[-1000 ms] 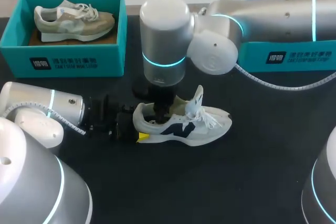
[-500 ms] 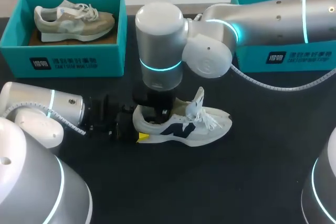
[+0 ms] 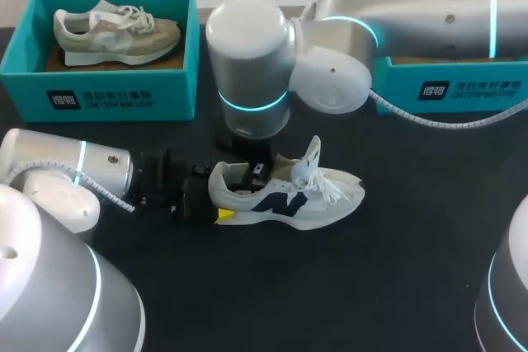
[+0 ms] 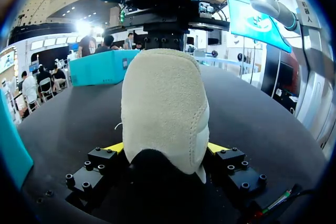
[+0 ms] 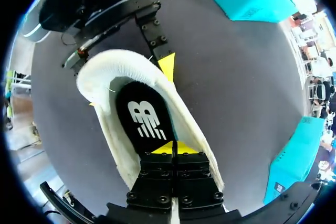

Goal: Take the shoe out of the shoebox, open the shoe tongue, remove and reinsert the insole, then place the shoe into the shoebox

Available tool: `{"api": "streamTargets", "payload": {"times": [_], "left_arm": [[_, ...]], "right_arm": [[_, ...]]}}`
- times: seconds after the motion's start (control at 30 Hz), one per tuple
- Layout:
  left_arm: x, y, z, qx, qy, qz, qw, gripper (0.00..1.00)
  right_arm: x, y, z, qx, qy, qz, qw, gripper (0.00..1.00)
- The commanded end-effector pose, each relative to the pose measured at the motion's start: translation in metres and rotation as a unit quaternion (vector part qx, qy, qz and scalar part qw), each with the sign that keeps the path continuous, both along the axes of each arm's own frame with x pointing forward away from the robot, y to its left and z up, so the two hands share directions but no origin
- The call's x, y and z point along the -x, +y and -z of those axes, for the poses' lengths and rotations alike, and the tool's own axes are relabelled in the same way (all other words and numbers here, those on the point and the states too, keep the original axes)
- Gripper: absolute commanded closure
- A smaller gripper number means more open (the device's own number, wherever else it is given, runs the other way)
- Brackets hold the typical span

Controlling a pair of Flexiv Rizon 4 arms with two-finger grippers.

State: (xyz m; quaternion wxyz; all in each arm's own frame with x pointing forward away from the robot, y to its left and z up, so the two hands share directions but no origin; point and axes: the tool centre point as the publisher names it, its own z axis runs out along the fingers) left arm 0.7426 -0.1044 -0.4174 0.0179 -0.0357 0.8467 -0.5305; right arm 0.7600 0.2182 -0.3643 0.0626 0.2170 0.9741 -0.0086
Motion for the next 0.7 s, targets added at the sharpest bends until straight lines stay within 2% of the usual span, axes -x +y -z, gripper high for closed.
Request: {"api": "streamTargets", "payload": {"times": [0.03, 0.23, 0.43, 0.5, 0.53, 0.57, 0.6, 0.63, 0.7], "left_arm": [[0.002, -0.003, 0.006, -0.001, 0.001, 0.001, 1.0, 1.0], [0.002, -0.003, 0.006, -0.001, 0.001, 0.001, 1.0, 1.0], [0.002, -0.003, 0.006, -0.001, 0.001, 0.001, 1.0, 1.0], [0.002, -0.003, 0.006, -0.001, 0.001, 0.001, 1.0, 1.0], [0.002, -0.003, 0.006, -0.001, 0.001, 0.001, 1.0, 1.0], [0.002, -0.003, 0.006, -0.001, 0.001, 0.001, 1.0, 1.0], [0.002, -0.003, 0.006, -0.001, 0.001, 0.001, 1.0, 1.0], [0.002, -0.003, 0.006, -0.001, 0.001, 0.001, 1.0, 1.0], [0.002, -0.003, 0.006, -0.001, 0.001, 0.001, 1.0, 1.0]], "right_arm": [[0.007, -0.012, -0.023, -0.012, -0.015, -0.005, 1.0, 1.0], [0.01, 0.001, -0.005, -0.01, 0.005, -0.036, 0.999, 1.0], [0.011, 0.012, 0.014, -0.013, 0.006, -0.055, 0.998, 1.0], [0.011, 0.011, 0.019, 0.001, 0.006, -0.068, 0.998, 1.0], [0.011, 0.011, 0.019, 0.001, 0.006, -0.068, 0.998, 0.96], [0.01, 0.01, 0.02, -0.001, 0.002, -0.068, 0.998, 0.73], [0.008, 0.01, 0.02, -0.002, 0.001, -0.067, 0.998, 0.66], [0.007, 0.01, 0.021, 0.002, 0.0, -0.071, 0.997, 0.6], [0.003, 0.008, 0.022, 0.006, -0.003, -0.075, 0.997, 0.58]]}}
